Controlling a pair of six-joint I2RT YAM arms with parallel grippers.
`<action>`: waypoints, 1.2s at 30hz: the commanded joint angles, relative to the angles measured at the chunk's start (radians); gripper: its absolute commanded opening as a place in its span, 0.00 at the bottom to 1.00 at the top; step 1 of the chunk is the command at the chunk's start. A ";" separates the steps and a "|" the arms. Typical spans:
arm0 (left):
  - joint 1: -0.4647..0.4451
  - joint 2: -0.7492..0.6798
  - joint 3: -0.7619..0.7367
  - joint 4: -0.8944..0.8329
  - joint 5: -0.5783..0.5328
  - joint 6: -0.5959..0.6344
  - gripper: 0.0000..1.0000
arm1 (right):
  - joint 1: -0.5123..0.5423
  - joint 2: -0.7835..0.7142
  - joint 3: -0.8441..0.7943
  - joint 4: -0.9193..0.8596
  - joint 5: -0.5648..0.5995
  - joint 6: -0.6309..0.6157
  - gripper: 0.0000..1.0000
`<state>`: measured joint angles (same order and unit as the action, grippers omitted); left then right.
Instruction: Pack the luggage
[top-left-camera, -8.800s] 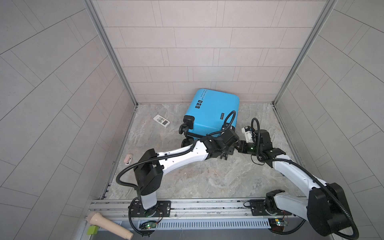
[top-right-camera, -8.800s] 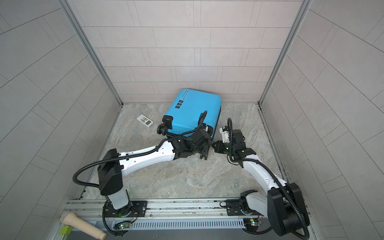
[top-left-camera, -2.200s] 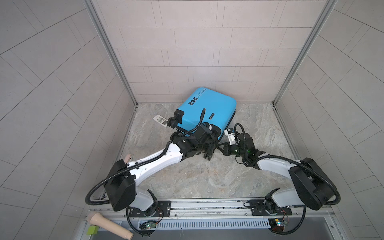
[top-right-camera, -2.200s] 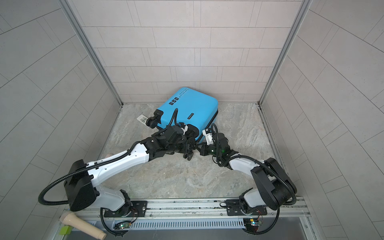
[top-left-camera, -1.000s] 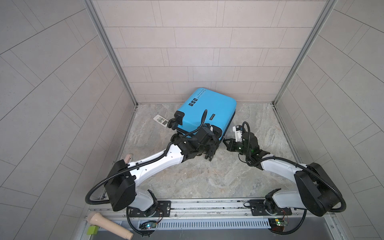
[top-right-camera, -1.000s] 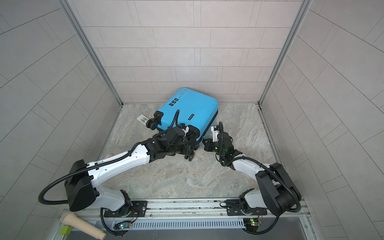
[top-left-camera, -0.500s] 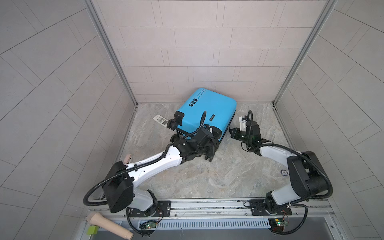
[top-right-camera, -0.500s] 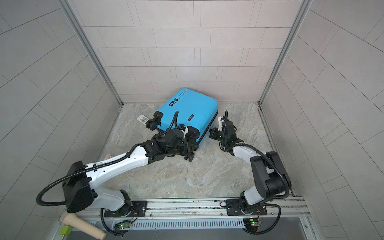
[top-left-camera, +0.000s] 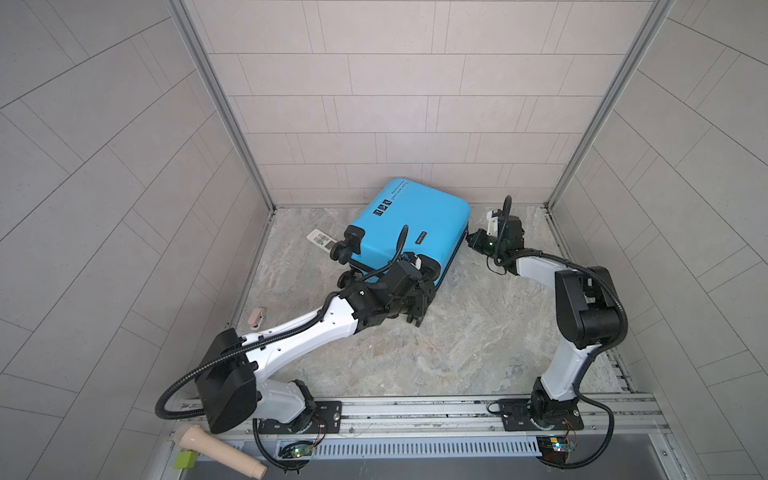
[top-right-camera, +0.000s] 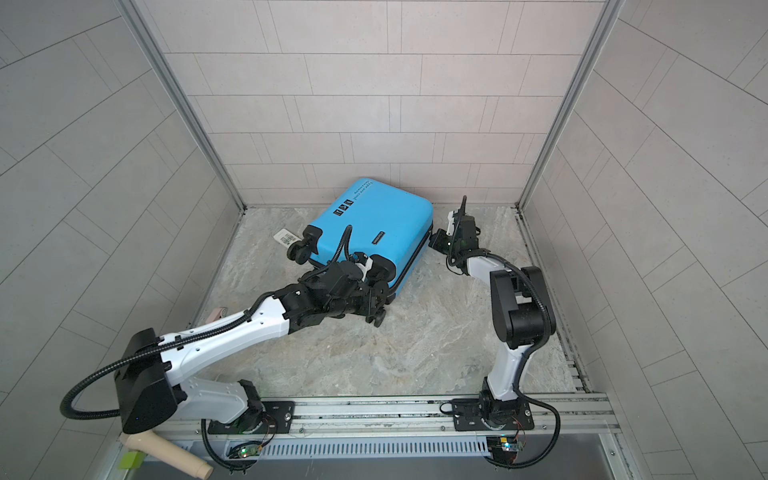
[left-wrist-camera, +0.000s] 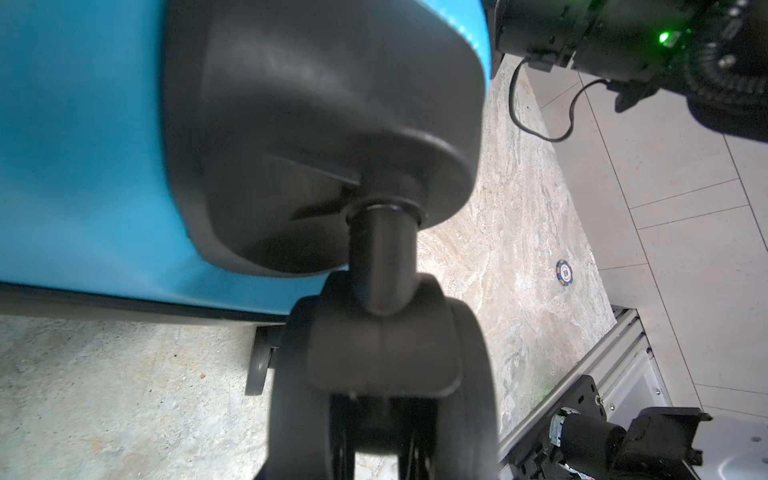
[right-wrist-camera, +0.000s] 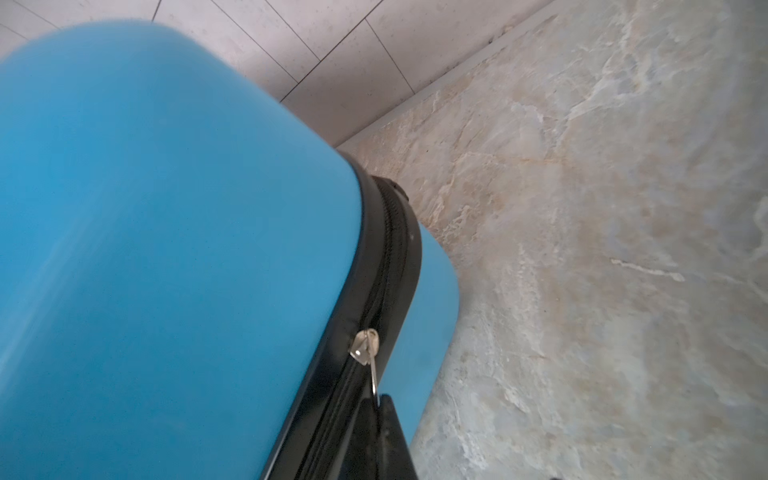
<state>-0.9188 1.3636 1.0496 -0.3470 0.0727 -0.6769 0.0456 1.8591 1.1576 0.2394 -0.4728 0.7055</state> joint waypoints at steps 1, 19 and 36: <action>-0.025 -0.104 -0.015 -0.104 0.049 -0.006 0.00 | -0.099 0.083 0.131 0.084 0.111 0.065 0.00; -0.025 -0.144 -0.054 -0.133 0.112 0.005 0.00 | -0.155 0.269 0.483 -0.052 -0.066 0.031 0.04; 0.011 -0.440 -0.111 -0.178 -0.283 -0.122 1.00 | -0.047 0.202 0.594 -0.201 -0.325 0.058 0.98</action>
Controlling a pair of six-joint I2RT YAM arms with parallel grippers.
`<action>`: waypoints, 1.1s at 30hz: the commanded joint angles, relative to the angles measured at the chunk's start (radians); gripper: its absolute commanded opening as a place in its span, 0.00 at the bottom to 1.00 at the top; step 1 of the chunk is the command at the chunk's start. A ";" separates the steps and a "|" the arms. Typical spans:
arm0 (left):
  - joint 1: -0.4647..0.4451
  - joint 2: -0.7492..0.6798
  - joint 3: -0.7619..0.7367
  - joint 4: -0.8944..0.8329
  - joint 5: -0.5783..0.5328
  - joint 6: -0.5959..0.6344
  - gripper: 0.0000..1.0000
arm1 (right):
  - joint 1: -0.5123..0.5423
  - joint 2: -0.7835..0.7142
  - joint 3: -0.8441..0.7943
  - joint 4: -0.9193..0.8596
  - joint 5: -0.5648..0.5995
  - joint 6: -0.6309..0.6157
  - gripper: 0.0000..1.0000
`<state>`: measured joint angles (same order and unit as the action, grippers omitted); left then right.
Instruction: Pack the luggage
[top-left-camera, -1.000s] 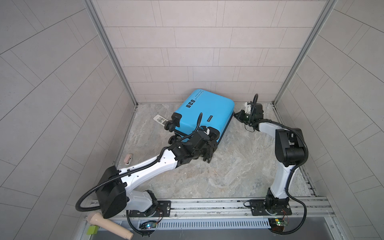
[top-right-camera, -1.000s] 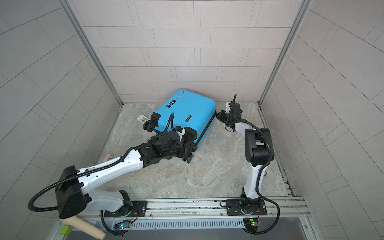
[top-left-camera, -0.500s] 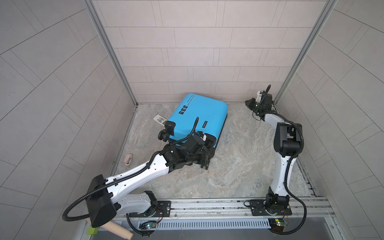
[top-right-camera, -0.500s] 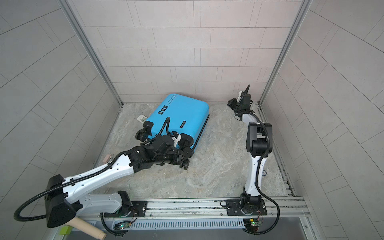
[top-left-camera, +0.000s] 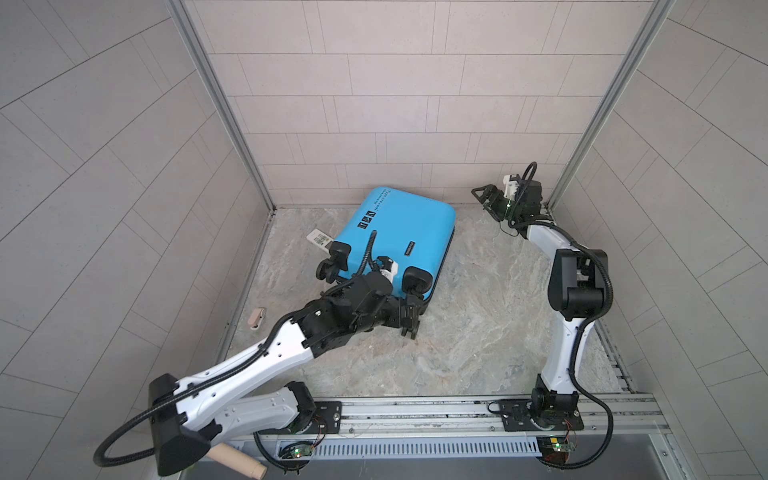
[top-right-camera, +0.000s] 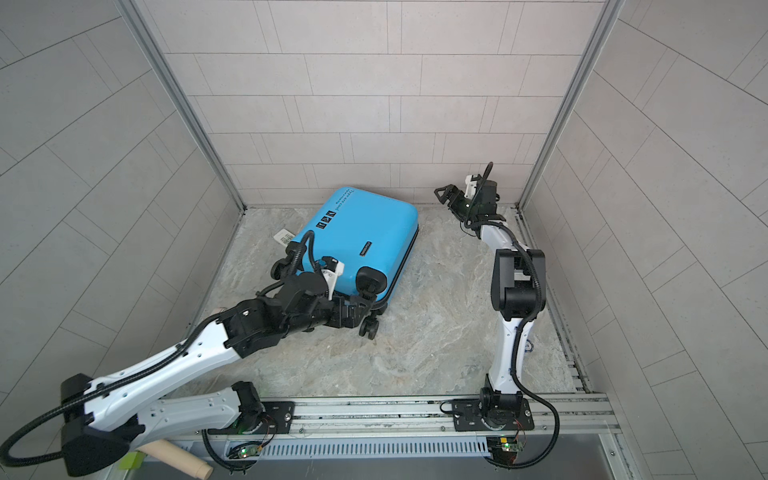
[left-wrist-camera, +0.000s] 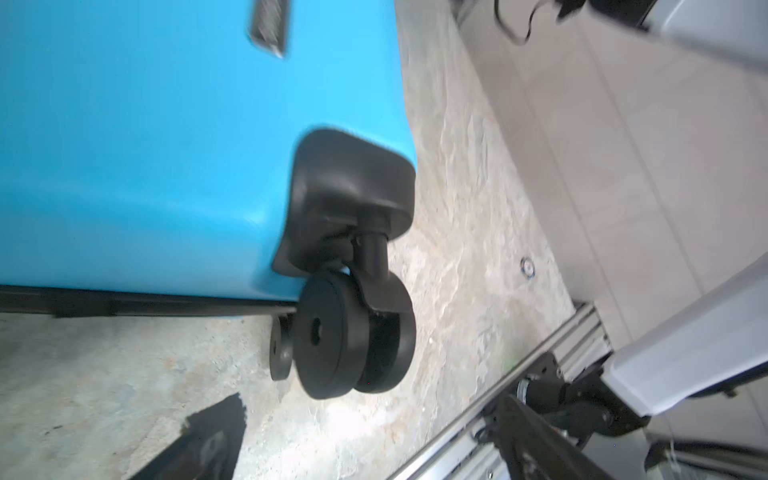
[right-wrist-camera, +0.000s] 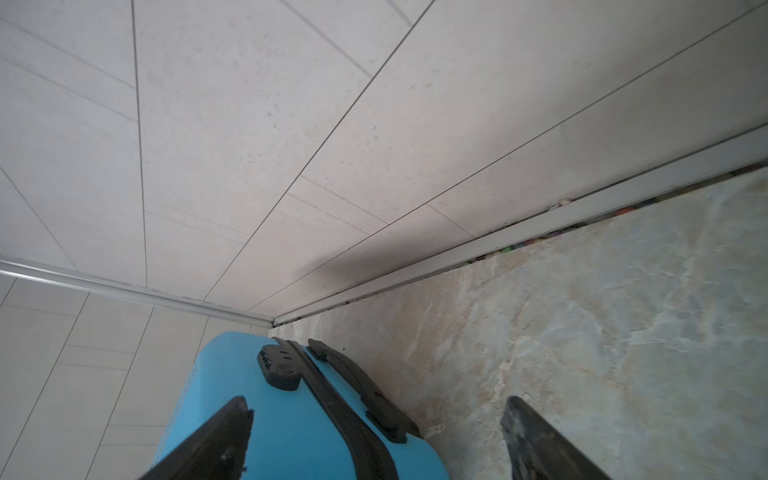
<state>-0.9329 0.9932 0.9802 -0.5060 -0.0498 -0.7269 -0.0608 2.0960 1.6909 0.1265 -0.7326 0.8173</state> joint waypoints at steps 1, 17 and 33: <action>0.046 -0.107 -0.066 -0.017 -0.187 -0.090 1.00 | 0.077 -0.018 0.110 -0.141 -0.079 -0.086 0.98; 0.592 -0.347 -0.163 -0.080 -0.129 -0.058 1.00 | 0.210 0.268 0.530 -0.580 -0.178 -0.319 0.98; 0.806 -0.109 -0.253 0.223 0.225 -0.094 1.00 | 0.219 -0.059 -0.043 -0.372 -0.287 -0.368 0.92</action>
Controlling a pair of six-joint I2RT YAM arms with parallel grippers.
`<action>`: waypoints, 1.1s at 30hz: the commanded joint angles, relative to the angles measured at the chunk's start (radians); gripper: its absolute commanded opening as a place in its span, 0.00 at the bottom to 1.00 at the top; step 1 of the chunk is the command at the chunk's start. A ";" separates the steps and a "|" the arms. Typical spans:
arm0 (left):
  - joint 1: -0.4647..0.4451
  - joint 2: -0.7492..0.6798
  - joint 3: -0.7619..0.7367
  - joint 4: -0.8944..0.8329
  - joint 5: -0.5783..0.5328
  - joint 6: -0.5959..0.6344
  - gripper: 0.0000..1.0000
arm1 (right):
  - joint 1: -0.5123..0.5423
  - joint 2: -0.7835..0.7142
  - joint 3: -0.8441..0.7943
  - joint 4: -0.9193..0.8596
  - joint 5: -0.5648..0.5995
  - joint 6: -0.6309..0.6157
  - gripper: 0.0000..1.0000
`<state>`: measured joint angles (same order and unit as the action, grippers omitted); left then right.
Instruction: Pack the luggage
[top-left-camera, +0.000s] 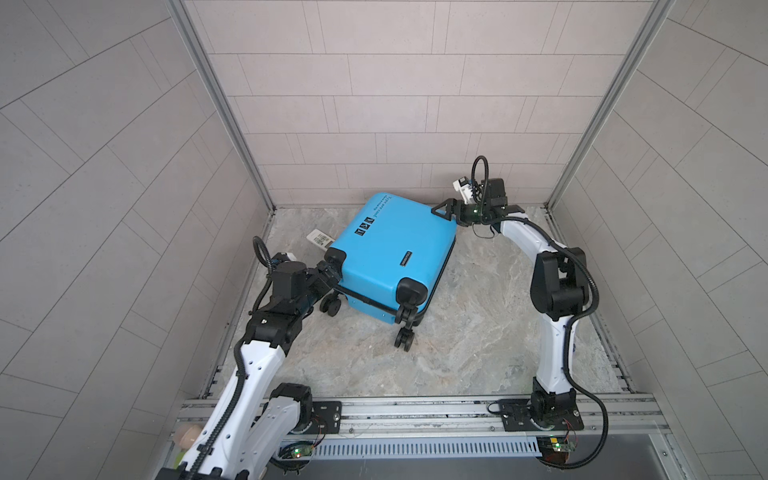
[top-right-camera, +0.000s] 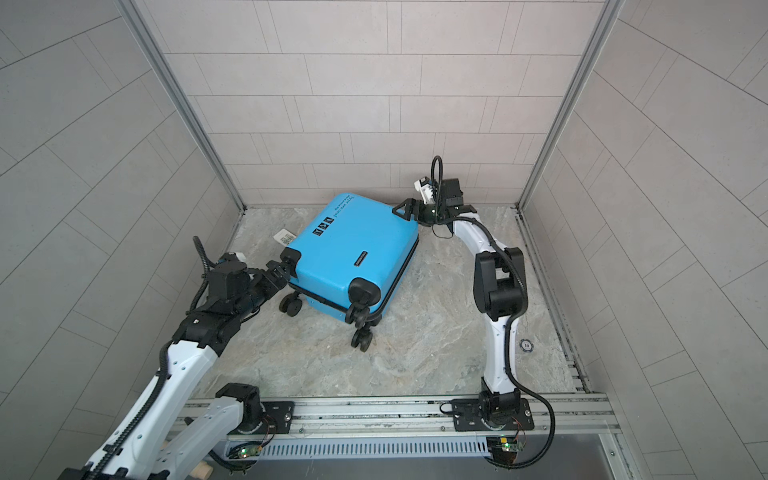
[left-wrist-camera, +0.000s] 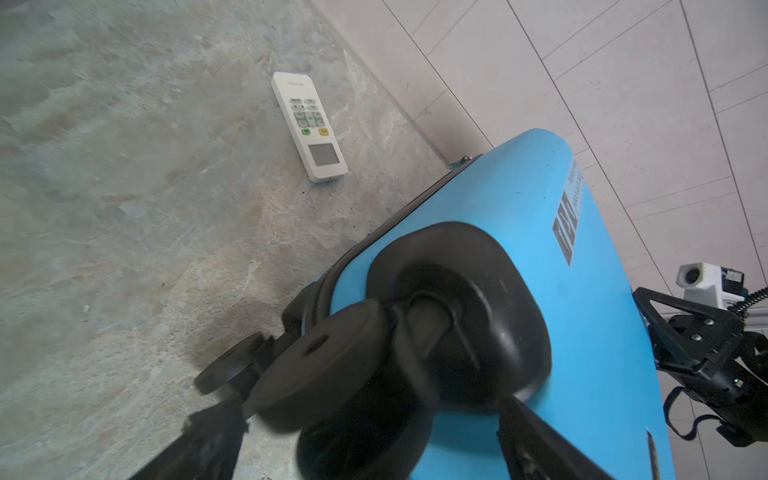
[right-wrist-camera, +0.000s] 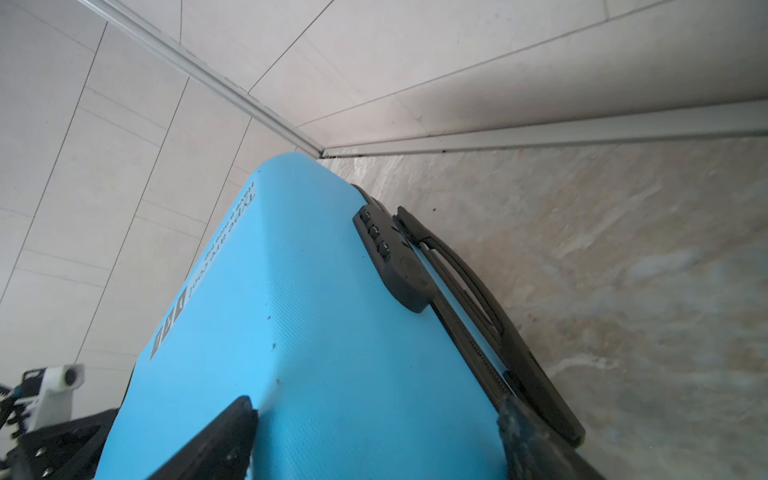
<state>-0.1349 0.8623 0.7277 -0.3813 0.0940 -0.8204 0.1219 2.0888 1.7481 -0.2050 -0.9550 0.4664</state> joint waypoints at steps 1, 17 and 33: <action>0.009 0.035 0.001 0.110 0.093 0.003 1.00 | 0.037 -0.079 -0.144 -0.022 -0.062 -0.016 0.92; -0.045 0.267 0.028 0.303 0.213 -0.023 0.98 | -0.045 -0.391 -0.529 0.002 0.080 -0.008 0.91; -0.154 0.814 0.495 0.380 0.220 0.053 0.98 | -0.126 -0.689 -0.781 -0.122 0.259 0.037 0.89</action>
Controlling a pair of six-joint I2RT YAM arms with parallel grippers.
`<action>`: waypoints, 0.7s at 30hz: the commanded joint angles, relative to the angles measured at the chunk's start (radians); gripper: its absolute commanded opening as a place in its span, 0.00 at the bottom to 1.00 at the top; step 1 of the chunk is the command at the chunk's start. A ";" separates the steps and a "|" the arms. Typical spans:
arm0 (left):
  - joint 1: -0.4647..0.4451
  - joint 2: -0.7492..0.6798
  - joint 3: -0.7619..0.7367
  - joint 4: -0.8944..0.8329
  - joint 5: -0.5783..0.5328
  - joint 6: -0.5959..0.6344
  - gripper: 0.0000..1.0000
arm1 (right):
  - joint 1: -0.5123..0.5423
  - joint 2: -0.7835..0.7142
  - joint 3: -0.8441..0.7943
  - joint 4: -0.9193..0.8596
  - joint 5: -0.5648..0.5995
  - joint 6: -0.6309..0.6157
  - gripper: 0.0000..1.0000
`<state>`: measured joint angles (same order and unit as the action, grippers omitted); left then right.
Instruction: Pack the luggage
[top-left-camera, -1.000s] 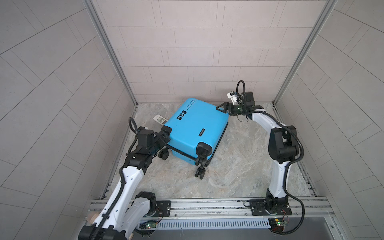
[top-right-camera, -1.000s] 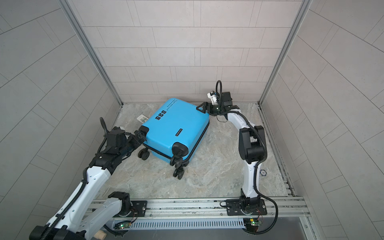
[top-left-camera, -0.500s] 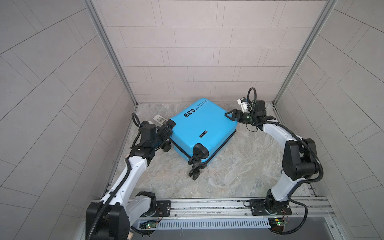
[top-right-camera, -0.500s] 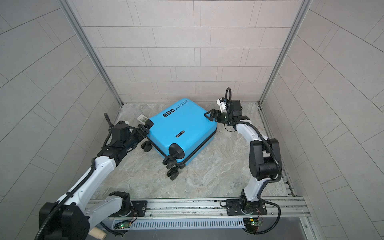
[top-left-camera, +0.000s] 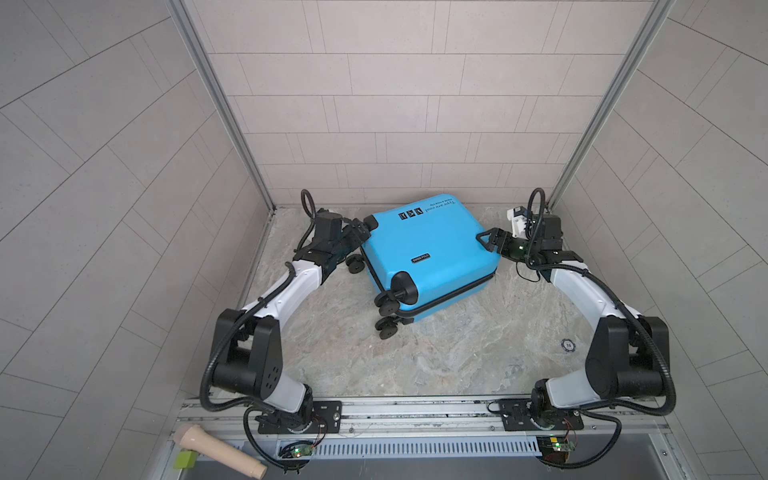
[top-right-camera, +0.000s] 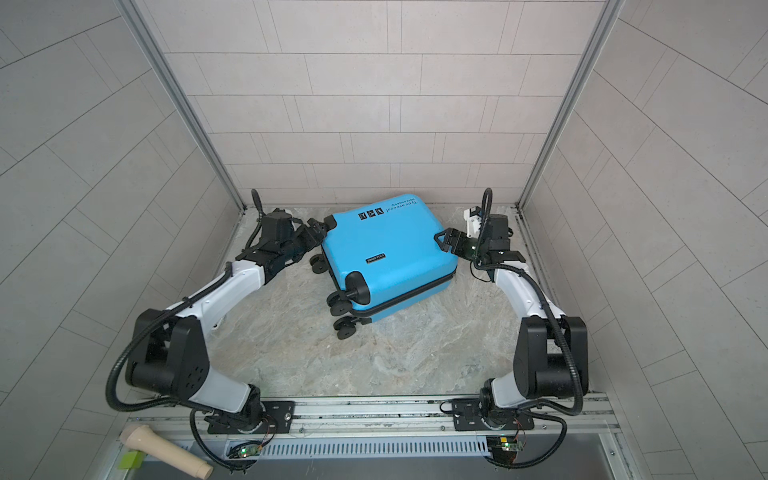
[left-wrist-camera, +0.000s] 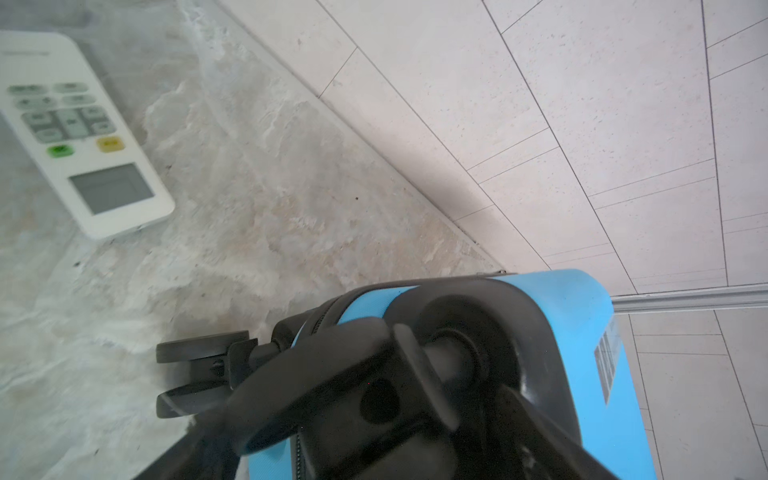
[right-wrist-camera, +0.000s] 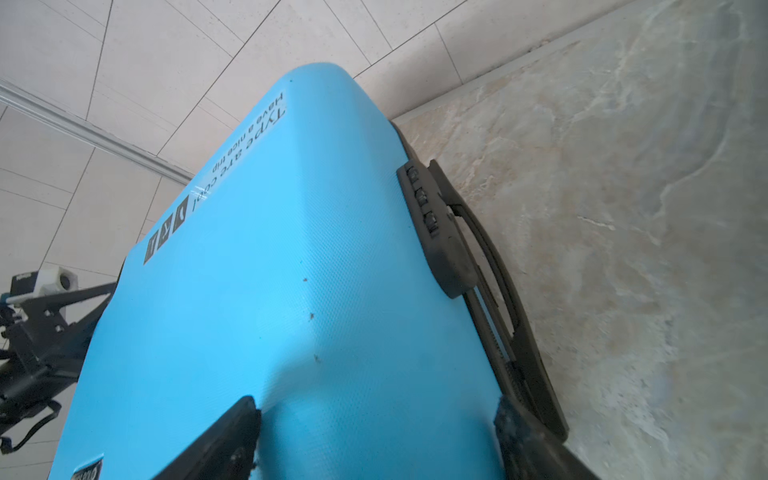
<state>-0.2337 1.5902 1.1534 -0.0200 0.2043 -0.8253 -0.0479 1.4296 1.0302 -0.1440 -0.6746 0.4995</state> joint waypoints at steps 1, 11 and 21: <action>-0.056 0.126 0.113 0.012 0.114 0.065 0.98 | 0.045 -0.055 -0.079 -0.195 -0.013 0.008 0.89; -0.056 0.159 0.389 -0.205 0.046 0.218 0.99 | 0.002 -0.216 -0.060 -0.388 0.136 -0.011 0.99; -0.084 -0.259 0.154 -0.458 -0.072 0.354 1.00 | -0.025 -0.155 -0.028 -0.318 0.091 -0.023 0.96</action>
<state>-0.3046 1.4490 1.3945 -0.3573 0.1787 -0.5419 -0.0669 1.2743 1.0191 -0.4286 -0.5972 0.5041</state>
